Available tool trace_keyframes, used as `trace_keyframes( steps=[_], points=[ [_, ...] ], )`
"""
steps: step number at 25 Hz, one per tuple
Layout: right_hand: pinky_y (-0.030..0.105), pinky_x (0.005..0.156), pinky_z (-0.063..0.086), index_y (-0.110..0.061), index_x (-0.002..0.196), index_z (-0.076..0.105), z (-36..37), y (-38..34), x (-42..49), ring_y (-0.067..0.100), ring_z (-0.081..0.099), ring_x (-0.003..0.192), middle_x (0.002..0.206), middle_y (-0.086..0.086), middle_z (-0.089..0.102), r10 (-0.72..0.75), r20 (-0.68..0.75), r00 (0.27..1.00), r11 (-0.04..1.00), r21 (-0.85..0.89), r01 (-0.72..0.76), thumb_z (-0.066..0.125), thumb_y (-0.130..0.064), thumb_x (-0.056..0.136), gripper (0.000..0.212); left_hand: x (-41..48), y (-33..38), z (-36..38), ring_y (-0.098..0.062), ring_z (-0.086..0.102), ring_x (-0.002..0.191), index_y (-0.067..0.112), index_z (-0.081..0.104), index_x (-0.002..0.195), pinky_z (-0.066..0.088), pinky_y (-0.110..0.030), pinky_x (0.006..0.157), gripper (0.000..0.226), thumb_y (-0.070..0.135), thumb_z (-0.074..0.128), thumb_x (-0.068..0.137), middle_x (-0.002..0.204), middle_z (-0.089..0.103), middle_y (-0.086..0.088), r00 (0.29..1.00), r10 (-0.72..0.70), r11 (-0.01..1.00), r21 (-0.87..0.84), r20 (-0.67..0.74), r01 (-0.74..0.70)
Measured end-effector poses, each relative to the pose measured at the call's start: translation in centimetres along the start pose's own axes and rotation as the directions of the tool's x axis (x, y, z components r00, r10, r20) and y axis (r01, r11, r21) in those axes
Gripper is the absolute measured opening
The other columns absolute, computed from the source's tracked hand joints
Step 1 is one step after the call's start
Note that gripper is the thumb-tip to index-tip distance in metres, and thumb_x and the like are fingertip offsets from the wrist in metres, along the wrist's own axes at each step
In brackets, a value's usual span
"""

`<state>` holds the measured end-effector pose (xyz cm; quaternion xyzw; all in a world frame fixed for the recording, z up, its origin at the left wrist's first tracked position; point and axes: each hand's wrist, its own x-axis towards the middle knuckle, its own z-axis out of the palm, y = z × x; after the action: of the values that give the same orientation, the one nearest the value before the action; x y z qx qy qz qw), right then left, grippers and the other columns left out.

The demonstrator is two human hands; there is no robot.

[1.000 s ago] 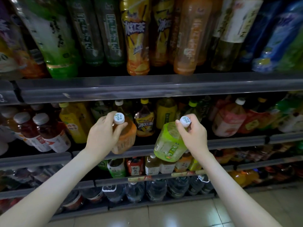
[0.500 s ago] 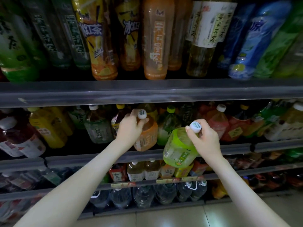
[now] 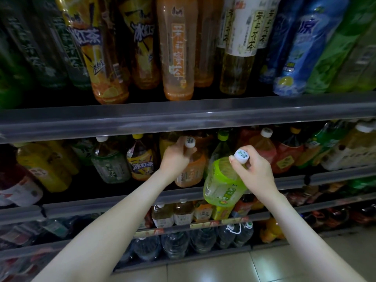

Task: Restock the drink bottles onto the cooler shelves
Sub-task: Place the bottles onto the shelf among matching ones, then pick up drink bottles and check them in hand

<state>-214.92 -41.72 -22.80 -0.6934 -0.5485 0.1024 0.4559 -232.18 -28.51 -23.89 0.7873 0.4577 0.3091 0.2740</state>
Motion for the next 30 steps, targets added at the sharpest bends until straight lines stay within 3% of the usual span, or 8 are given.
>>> trace_keyframes(
  steps=[5, 11, 14, 18, 21, 23, 25, 30],
  points=[
    [0.014, 0.053, 0.036, -0.025, 0.086, 0.051, 1.5, -1.0, 0.0, 0.001, 0.049, 0.057, 0.067, -0.01, 0.055, -0.008, 0.033, 0.999, 1.0, 0.005, 0.008, 0.064, -0.029, 0.089, 0.014, 1.3, 0.0, 0.1, -0.026, 0.059, 0.098, 0.016, 0.038, 0.138, 0.044, -0.026, 0.078, 0.048, 0.031, 0.053, 0.096, 0.118, 0.059, -0.009, 0.983, -0.101, 0.995, 0.024, 0.155, 0.099],
    [0.013, 0.051, 0.035, -0.022, 0.084, 0.05, 6.7, -5.5, -0.3, 0.001, 0.051, 0.057, 0.063, -0.011, 0.053, -0.095, 0.026, 0.995, 0.995, 0.036, 0.094, 0.065, -0.028, 0.088, 0.017, -5.9, -4.3, -5.2, -0.023, 0.051, 0.122, 0.017, 0.043, 0.14, 0.038, -0.02, 0.099, 0.06, 0.006, 0.05, 0.081, 0.133, 0.056, -0.009, 0.965, 0.095, 0.994, -0.076, 0.246, -0.078],
    [0.01, 0.053, 0.037, -0.023, 0.087, 0.05, 10.9, -9.2, -1.2, 0.0, 0.055, 0.064, 0.068, -0.013, 0.055, -0.17, 0.051, 0.984, 0.982, 0.09, 0.165, 0.065, -0.028, 0.088, 0.016, -10.6, -7.3, -9.3, -0.017, 0.051, 0.122, 0.032, 0.012, 0.15, 0.044, -0.026, 0.097, 0.085, 0.028, 0.059, 0.079, 0.14, 0.048, 0.001, 0.952, 0.046, 0.999, -0.013, 0.303, -0.044],
    [0.012, 0.051, 0.039, -0.02, 0.091, 0.05, 17.0, -14.6, -2.9, 0.001, 0.056, 0.067, 0.07, -0.014, 0.055, -0.274, 0.1, 0.957, 0.951, 0.176, 0.254, 0.063, -0.026, 0.09, 0.014, -12.9, -11.6, -13.6, -0.027, 0.051, 0.12, 0.04, -0.021, 0.143, 0.048, -0.034, 0.087, 0.113, 0.049, 0.069, 0.076, 0.145, 0.041, -0.004, 0.986, -0.043, 0.966, 0.259, 0.158, 0.0],
    [0.018, 0.053, 0.04, -0.018, 0.091, 0.051, 20.7, -17.3, -3.4, 0.008, 0.056, 0.069, 0.072, -0.011, 0.055, -0.264, 0.088, 0.96, 0.944, 0.23, 0.238, 0.06, -0.026, 0.091, 0.013, -13.1, -15.5, -18.7, -0.022, 0.044, 0.129, 0.038, -0.002, 0.149, 0.041, -0.027, 0.097, 0.101, 0.059, 0.065, 0.077, 0.147, 0.039, -0.002, 0.977, -0.057, 0.987, 0.159, 0.205, 0.024],
    [0.018, 0.053, 0.04, -0.018, 0.09, 0.051, 21.6, -17.9, -3.3, 0.007, 0.055, 0.068, 0.072, -0.011, 0.055, -0.216, 0.057, 0.975, 0.951, 0.24, 0.197, 0.061, -0.024, 0.091, 0.012, -12.6, -17.2, -20.9, -0.017, 0.033, 0.137, 0.036, 0.014, 0.148, 0.031, -0.025, 0.108, 0.071, 0.063, 0.041, 0.089, 0.15, 0.035, 0.001, 0.978, 0.041, 0.996, 0.074, 0.204, -0.057],
    [0.015, 0.053, 0.04, -0.017, 0.09, 0.051, 21.5, -18.1, -3.3, 0.002, 0.054, 0.067, 0.072, -0.01, 0.055, -0.199, 0.038, 0.979, 0.961, 0.205, 0.187, 0.061, -0.023, 0.091, 0.012, -11.1, -18.5, -21.1, -0.019, 0.027, 0.141, 0.028, 0.022, 0.148, 0.021, -0.02, 0.11, 0.05, 0.041, 0.033, 0.1, 0.152, 0.031, -0.003, 0.997, 0.058, 0.997, 0.057, 0.046, -0.061],
    [0.009, 0.055, 0.039, -0.019, 0.091, 0.051, 19.7, -17.2, -4.0, -0.004, 0.054, 0.066, 0.069, -0.011, 0.054, -0.16, -0.025, 0.987, 0.983, 0.082, 0.162, 0.063, -0.023, 0.09, 0.013, -5.0, -19.0, -17.8, -0.028, 0.038, 0.133, 0.023, -0.002, 0.152, 0.038, -0.037, 0.107, 0.077, 0.015, 0.049, 0.096, 0.156, 0.02, -0.007, 0.995, -0.04, 0.998, -0.045, 0.092, 0.044]
  ],
)
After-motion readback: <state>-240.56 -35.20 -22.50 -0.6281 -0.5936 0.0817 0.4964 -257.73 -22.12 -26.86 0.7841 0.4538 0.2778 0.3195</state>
